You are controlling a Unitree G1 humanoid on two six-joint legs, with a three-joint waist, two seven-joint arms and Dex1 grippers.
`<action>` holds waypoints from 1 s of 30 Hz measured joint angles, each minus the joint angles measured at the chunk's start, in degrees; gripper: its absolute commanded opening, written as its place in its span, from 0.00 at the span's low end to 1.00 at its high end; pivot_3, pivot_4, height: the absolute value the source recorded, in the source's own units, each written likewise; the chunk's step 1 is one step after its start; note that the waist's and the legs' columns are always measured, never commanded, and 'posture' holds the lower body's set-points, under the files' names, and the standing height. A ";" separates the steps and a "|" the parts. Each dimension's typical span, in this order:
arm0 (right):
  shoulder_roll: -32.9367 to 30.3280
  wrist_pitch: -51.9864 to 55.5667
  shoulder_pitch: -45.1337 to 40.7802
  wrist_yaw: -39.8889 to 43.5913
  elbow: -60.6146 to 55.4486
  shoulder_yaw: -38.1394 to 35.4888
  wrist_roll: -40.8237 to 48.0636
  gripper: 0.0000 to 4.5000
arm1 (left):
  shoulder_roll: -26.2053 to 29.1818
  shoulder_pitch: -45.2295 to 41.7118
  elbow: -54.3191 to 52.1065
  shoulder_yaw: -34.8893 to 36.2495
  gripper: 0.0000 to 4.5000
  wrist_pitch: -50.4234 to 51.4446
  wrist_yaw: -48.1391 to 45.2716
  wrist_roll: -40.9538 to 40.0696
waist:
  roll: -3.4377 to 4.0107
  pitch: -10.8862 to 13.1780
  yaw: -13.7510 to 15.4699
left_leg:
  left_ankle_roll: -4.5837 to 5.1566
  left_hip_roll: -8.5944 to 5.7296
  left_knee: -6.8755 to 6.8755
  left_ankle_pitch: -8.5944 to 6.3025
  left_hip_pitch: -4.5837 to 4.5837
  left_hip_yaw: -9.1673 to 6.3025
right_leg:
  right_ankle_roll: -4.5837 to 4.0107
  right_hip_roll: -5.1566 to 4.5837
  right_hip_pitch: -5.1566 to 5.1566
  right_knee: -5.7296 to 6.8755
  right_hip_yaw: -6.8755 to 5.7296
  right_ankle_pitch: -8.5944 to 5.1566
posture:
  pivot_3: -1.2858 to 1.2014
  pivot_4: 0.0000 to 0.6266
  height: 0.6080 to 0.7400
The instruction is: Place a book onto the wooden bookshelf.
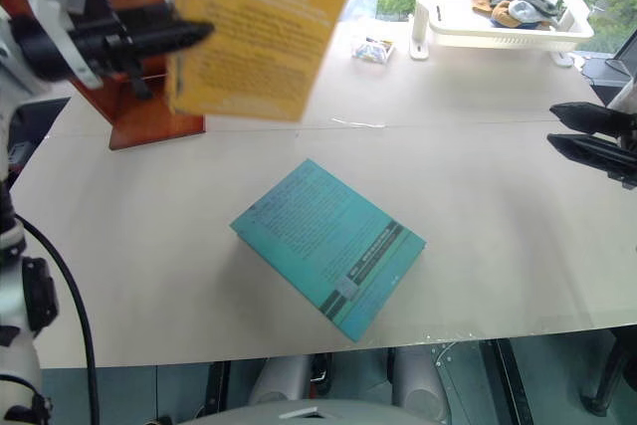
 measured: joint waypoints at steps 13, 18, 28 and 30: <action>0.38 5.74 -11.31 1.22 6.72 -1.59 9.73 0.59 | 6.66 -19.84 21.00 -14.20 0.08 -29.58 -4.92 27.94 | 0.04 0.17 0.35 | -0.03 0.00 -0.08 0.02 -0.14 0.09 | 0.02 -0.01 0.00 -0.30 -0.10 0.00 | 0.52 0.24 1.00; 0.58 5.90 -12.91 1.28 4.40 0.77 11.59 0.59 | 6.81 -20.97 26.20 -17.01 0.08 -34.38 -7.19 33.36 | -0.01 0.19 0.25 | 0.00 0.03 -0.06 0.00 -0.18 0.06 | 0.02 -0.01 -0.02 -0.29 -0.12 0.00 | 0.52 0.24 1.00; 2.37 4.76 -13.83 1.43 4.25 3.78 11.37 0.59 | 8.45 -27.11 33.61 -18.94 0.08 -42.38 -7.68 42.95 | -0.03 0.23 0.22 | 0.00 0.03 -0.05 0.00 -0.24 0.09 | 0.02 -0.03 -0.08 -0.28 -0.11 0.00 | 0.52 0.24 1.00; 2.65 4.52 -13.83 1.45 4.25 4.06 11.10 0.59 | 8.93 -27.61 35.22 -19.15 0.08 -43.78 -7.72 44.75 | -0.03 0.23 0.20 | 0.01 0.03 -0.05 0.00 -0.23 0.08 | 0.02 -0.02 -0.09 -0.26 -0.12 0.00 | 0.52 0.24 1.00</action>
